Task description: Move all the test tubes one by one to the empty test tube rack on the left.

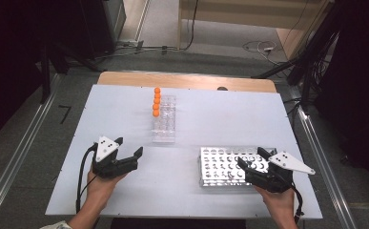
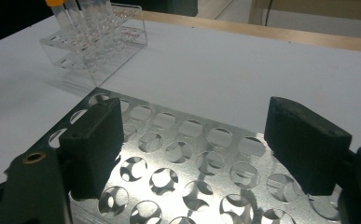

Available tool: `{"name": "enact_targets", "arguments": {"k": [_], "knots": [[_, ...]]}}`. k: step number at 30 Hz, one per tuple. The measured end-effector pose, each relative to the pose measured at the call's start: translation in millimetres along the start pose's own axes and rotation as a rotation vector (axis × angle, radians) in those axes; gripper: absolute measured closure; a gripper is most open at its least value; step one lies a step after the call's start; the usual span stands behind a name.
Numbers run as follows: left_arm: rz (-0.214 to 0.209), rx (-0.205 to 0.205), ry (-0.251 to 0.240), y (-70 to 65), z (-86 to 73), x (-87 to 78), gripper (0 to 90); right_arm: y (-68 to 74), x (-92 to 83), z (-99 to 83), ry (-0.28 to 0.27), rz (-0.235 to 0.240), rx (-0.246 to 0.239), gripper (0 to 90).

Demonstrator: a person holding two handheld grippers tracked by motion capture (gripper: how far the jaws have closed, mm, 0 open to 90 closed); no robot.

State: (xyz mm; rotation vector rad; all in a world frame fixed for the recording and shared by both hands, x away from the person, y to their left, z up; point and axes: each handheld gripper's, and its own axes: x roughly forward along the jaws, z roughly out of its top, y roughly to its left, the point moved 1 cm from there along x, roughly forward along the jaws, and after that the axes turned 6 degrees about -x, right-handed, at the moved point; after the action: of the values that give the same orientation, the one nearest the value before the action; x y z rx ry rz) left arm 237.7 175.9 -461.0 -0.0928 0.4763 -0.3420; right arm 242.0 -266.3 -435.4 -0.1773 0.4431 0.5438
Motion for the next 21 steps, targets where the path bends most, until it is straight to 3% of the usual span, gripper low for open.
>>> {"name": "enact_targets", "arguments": {"k": [21], "knots": [[0.071, -0.026, -0.004, 22.6, -12.5, -9.5, 23.6, -23.1, -13.5, -10.4, -0.014, -0.079, 0.049, 18.3]]}}
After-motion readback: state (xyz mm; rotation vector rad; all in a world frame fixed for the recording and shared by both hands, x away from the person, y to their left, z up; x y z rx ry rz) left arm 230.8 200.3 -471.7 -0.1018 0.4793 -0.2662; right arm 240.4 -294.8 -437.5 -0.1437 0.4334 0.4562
